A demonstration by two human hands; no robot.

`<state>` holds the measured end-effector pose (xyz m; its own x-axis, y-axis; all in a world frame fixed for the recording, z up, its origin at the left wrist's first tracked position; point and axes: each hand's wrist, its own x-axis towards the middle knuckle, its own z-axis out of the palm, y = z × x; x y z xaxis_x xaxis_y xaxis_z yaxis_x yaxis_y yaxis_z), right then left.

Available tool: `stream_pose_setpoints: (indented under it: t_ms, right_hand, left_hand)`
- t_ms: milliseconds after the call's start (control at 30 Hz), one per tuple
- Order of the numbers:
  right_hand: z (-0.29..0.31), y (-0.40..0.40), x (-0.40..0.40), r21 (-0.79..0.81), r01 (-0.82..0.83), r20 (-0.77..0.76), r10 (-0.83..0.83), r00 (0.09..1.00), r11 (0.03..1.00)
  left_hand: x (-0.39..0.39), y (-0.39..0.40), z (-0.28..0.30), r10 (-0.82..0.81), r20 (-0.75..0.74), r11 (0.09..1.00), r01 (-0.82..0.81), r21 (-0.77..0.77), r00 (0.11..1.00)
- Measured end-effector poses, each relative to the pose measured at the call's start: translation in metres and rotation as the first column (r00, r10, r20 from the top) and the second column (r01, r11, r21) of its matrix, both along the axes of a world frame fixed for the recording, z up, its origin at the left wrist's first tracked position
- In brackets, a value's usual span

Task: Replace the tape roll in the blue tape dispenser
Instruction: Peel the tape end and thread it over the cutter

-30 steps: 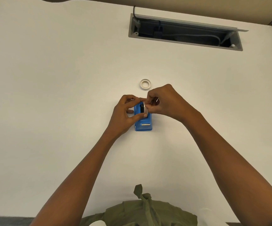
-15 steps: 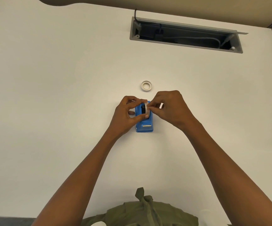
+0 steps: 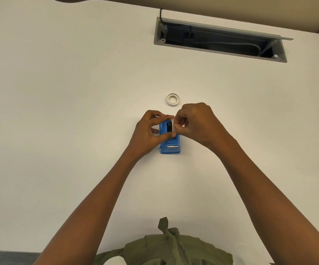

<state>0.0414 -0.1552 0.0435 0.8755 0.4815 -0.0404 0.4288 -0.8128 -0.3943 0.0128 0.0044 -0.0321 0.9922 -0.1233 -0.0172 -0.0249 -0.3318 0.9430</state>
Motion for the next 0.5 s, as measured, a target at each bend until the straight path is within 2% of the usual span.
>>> stream_pose_setpoints:
  t_ms: [233,400,500]
  right_hand:
    - [-0.0017,0.0017,-0.0035,-0.088,-0.008,0.039,0.011,0.999,0.996]
    - [-0.004,0.0046,-0.0032,-0.229,-0.015,0.069,0.031,0.997,0.973]
    - [-0.0067,0.0042,-0.0017,-0.244,-0.026,0.069,0.044,0.997,0.969]
  left_hand:
    - [0.0004,-0.0002,-0.0006,0.002,0.01,1.0,-0.002,-0.002,1.0]
    - [0.0014,0.0,-0.0012,0.003,0.01,1.0,-0.003,0.007,1.0]
    - [0.0009,-0.0004,-0.0021,0.005,0.006,1.0,-0.006,0.016,1.0]
